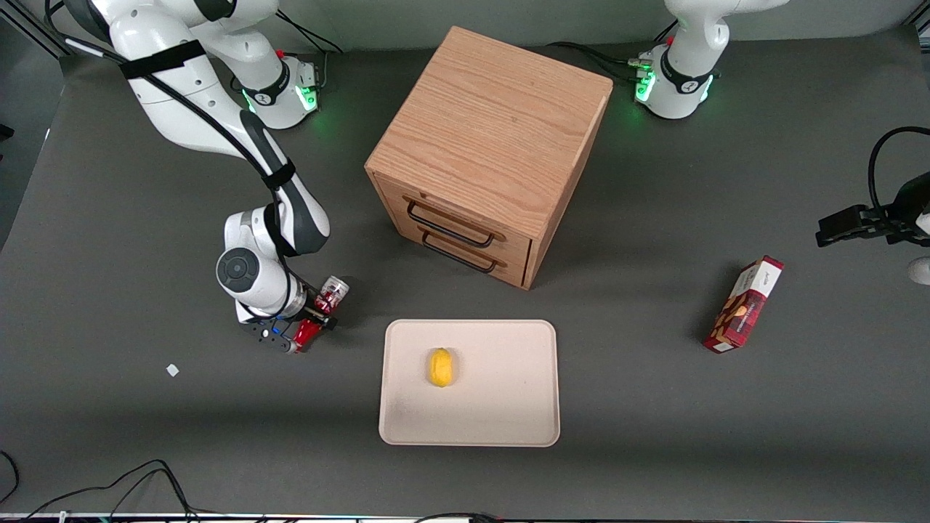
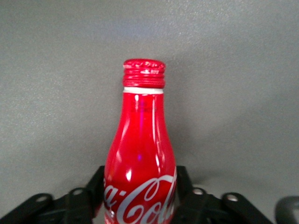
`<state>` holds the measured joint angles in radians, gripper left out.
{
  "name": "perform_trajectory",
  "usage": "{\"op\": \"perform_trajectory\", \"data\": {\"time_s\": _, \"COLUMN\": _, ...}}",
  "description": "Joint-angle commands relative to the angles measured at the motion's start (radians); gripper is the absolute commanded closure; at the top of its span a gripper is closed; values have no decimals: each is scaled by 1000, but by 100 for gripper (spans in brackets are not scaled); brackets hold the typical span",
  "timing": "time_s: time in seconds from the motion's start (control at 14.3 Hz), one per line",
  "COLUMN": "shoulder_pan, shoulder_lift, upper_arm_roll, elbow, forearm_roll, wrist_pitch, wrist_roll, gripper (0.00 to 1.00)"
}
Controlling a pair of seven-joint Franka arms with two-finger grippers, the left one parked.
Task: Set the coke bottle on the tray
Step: 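Lift the bottle with the right gripper and turn it upright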
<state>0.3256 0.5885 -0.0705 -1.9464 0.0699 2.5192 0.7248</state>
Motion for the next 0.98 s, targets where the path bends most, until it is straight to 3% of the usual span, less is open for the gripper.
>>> {"op": "perform_trajectory", "data": {"time_s": 0.0, "shoulder_pan": 18, "shoulder_lift": -12, "upper_arm_roll": -2, "elbow": -14, "forearm_roll": 4, "wrist_pitch": 18, "wrist_roll": 33, "gripper": 100}}
{"op": "perform_trajectory", "data": {"time_s": 0.63, "shoulder_pan": 20, "shoulder_lift": -38, "upper_arm_roll": -2, "elbow": -14, "forearm_roll": 4, "wrist_pitch": 0, "wrist_roll": 24, "gripper": 100}}
{"op": "perform_trajectory", "data": {"time_s": 0.91, "shoulder_pan": 9, "shoulder_lift": -166, "upper_arm_roll": -2, "elbow": -11, "forearm_roll": -13, "wrist_pitch": -216, "wrist_roll": -30, "gripper": 100}}
